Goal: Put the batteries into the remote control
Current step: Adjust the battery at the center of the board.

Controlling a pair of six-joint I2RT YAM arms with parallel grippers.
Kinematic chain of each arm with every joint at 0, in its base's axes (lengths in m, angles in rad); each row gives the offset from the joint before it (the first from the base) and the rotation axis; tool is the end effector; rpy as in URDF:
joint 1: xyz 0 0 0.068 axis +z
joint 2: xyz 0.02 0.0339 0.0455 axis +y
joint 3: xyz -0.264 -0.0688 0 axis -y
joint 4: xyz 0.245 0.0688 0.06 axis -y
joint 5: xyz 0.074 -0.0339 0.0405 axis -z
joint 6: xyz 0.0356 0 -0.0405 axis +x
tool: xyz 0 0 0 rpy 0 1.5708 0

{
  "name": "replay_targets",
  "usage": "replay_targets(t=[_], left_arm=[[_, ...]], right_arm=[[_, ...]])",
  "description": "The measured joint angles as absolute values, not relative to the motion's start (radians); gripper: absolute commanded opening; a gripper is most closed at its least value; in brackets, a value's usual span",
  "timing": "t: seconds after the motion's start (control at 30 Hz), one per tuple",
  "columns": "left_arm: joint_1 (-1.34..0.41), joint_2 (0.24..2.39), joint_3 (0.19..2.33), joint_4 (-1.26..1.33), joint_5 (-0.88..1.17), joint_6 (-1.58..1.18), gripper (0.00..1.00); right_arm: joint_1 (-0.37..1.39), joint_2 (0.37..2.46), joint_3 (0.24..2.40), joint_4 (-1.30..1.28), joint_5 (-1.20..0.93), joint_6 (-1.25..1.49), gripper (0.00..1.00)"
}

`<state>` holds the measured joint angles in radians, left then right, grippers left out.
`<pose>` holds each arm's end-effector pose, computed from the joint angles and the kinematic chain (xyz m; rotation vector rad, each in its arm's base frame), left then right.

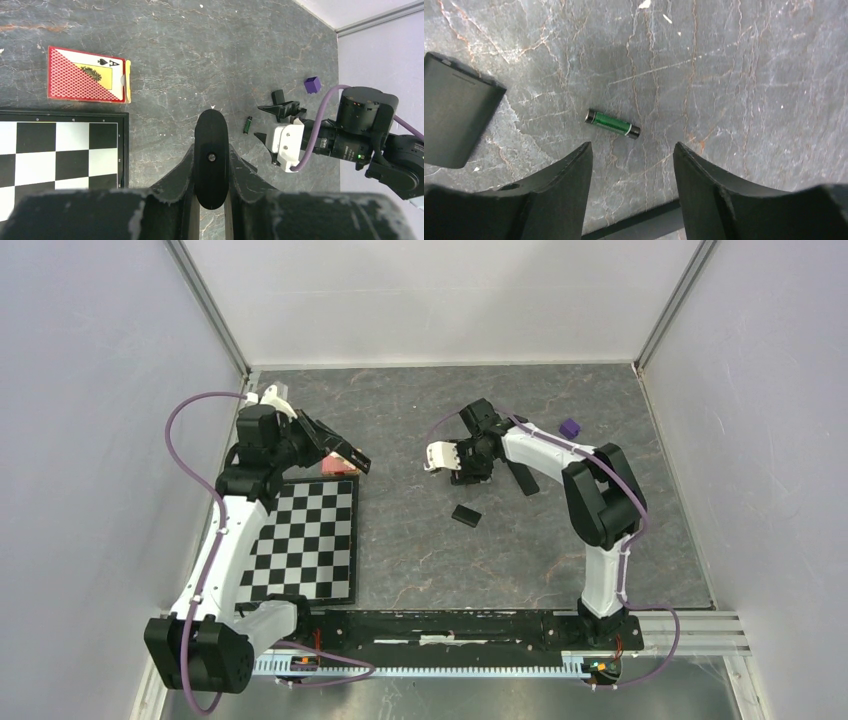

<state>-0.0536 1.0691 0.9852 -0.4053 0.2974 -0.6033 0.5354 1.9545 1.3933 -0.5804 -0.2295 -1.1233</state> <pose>0.2367 -0.0231 0.3335 -0.3890 2.0773 -0.7062 0.3428 0.2128 0.1799 -2.0096 1.7495 0.1256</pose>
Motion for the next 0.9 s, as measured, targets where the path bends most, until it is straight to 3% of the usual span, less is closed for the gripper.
replay_targets(t=[0.17,0.47,0.53,0.67,0.9], left_arm=[[-0.054,1.077,0.998,-0.419,0.297,-0.603,0.02],[-0.054,1.087,1.029,-0.445,0.297,-0.593,0.02],[-0.054,1.088,1.032,-0.449,0.297,-0.590,0.02],[-0.054,1.103,1.033,-0.450,0.297,-0.584,0.02],[-0.054,1.120,1.033,-0.449,0.297,-0.583,0.02]], right_arm=[[0.535,2.016,1.465,-0.643,-0.278,-1.172,0.47],[0.522,2.103,1.562,-0.755,-0.358,-1.221,0.41],[0.518,2.110,1.576,-0.770,-0.366,-1.227,0.33],[0.514,2.111,1.576,-0.784,-0.371,-1.237,0.09],[0.512,2.093,1.537,-0.743,-0.363,-1.227,0.00]])
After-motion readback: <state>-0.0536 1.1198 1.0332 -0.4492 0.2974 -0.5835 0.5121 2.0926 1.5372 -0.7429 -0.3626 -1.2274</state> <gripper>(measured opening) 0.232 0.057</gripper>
